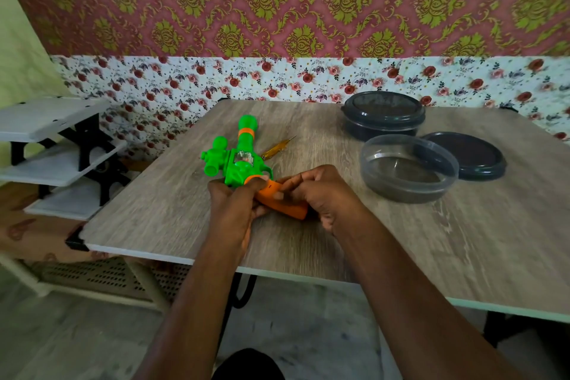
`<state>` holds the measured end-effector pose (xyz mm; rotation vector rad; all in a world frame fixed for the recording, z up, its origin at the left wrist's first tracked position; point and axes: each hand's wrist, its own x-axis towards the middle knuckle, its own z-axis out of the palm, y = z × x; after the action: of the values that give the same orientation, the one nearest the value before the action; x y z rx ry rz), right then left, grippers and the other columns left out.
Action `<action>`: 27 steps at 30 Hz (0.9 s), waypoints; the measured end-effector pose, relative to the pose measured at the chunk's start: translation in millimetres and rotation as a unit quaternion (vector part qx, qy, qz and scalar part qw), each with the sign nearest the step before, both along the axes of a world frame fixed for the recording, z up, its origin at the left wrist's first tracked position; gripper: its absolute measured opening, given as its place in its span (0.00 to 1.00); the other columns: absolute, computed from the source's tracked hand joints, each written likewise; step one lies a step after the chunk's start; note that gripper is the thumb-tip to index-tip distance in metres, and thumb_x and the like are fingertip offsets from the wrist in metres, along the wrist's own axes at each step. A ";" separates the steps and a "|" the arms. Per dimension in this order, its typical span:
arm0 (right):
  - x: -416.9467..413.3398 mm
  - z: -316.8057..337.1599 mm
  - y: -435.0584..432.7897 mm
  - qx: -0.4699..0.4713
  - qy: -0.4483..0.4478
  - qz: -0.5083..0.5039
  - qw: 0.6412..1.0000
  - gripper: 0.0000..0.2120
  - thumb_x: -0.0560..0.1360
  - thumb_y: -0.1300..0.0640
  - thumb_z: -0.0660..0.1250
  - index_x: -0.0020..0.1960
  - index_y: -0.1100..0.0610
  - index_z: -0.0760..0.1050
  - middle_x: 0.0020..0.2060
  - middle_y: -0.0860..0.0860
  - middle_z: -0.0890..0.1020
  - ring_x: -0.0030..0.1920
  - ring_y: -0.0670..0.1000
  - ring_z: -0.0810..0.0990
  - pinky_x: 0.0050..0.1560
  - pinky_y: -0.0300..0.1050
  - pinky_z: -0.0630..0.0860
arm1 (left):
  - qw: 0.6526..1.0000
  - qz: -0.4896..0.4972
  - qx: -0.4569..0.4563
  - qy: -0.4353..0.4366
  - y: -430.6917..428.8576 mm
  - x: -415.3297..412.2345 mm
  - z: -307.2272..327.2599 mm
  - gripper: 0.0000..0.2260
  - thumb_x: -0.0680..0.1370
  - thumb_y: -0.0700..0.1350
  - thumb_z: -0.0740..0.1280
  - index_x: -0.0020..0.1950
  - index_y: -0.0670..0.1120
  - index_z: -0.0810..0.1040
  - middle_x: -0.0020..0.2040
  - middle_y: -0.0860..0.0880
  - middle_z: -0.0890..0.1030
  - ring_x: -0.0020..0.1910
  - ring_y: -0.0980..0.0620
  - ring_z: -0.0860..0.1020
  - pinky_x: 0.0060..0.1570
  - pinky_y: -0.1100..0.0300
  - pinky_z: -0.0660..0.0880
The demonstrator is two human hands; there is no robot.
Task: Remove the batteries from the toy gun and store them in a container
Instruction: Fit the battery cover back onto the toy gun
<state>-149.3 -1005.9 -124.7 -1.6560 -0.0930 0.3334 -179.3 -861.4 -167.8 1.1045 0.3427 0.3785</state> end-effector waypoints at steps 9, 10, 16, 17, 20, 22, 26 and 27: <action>0.1 3.0 3.6 -0.004 0.000 -0.028 1.000 0.13 0.64 0.77 0.69 0.34 0.61 0.83 0.41 0.59 0.87 0.44 0.54 0.84 0.44 0.48 0.83 | 1.000 -0.001 0.000 -0.004 -0.3 -0.1 0.9 0.28 0.74 0.36 0.76 0.72 0.37 0.70 0.60 0.34 0.84 0.57 0.33 0.85 0.43 0.44 0.85; -0.2 2.9 6.0 -0.010 0.001 -0.039 0.999 0.13 0.64 0.77 0.68 0.35 0.61 0.84 0.42 0.61 0.87 0.44 0.56 0.85 0.47 0.53 0.84 | 1.000 -0.002 0.001 -0.002 0.3 0.1 0.3 0.26 0.76 0.34 0.74 0.72 0.37 0.70 0.60 0.34 0.84 0.56 0.35 0.85 0.43 0.45 0.85; 0.5 1.8 6.6 -0.014 -0.013 -0.035 0.999 0.10 0.63 0.77 0.69 0.36 0.65 0.84 0.42 0.62 0.87 0.46 0.59 0.86 0.52 0.59 0.84 | 1.000 -0.008 0.006 0.000 0.7 1.0 -0.1 0.23 0.77 0.32 0.71 0.72 0.35 0.71 0.57 0.35 0.86 0.48 0.40 0.87 0.39 0.48 0.84; 0.5 1.6 5.4 -0.013 -0.015 -0.031 0.999 0.10 0.63 0.77 0.70 0.37 0.65 0.84 0.42 0.62 0.87 0.46 0.58 0.86 0.53 0.58 0.84 | 1.000 -0.009 0.009 0.000 1.1 1.1 -0.3 0.23 0.77 0.32 0.71 0.72 0.34 0.71 0.57 0.35 0.86 0.47 0.41 0.87 0.39 0.49 0.84; 0.3 -0.1 0.2 -0.002 -0.023 -0.015 1.000 0.11 0.65 0.77 0.72 0.35 0.63 0.83 0.45 0.62 0.87 0.48 0.57 0.86 0.51 0.52 0.84 | 1.000 -0.005 0.005 0.000 1.7 1.8 -1.8 0.23 0.77 0.32 0.72 0.71 0.35 0.71 0.58 0.35 0.85 0.53 0.36 0.86 0.39 0.48 0.84; 0.3 -2.6 -3.7 0.015 -0.030 0.003 0.999 0.11 0.67 0.77 0.73 0.35 0.62 0.82 0.45 0.59 0.87 0.45 0.52 0.85 0.46 0.45 0.83 | 1.000 -0.001 0.006 0.002 1.3 1.6 -1.7 0.23 0.77 0.33 0.72 0.71 0.35 0.71 0.59 0.35 0.85 0.55 0.36 0.86 0.40 0.47 0.85; -1.3 -4.3 -8.8 0.037 -0.033 0.037 0.998 0.08 0.68 0.75 0.75 0.36 0.63 0.83 0.41 0.50 0.87 0.43 0.43 0.84 0.41 0.35 0.80 | 1.000 -0.002 0.008 0.001 1.9 1.6 -2.5 0.24 0.77 0.34 0.74 0.71 0.36 0.71 0.60 0.36 0.84 0.53 0.40 0.87 0.41 0.47 0.85; -1.1 -4.6 -9.8 0.041 -0.030 0.043 0.998 0.08 0.68 0.74 0.75 0.37 0.63 0.83 0.42 0.50 0.87 0.44 0.43 0.84 0.41 0.35 0.80 | 1.000 -0.001 0.006 0.000 2.3 1.9 -3.0 0.25 0.77 0.34 0.74 0.71 0.36 0.70 0.61 0.35 0.84 0.55 0.39 0.87 0.42 0.46 0.85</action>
<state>-150.3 -1015.7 -129.4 -1.5846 -0.2204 0.3412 -177.5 -859.1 -170.8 1.1167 0.3399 0.3796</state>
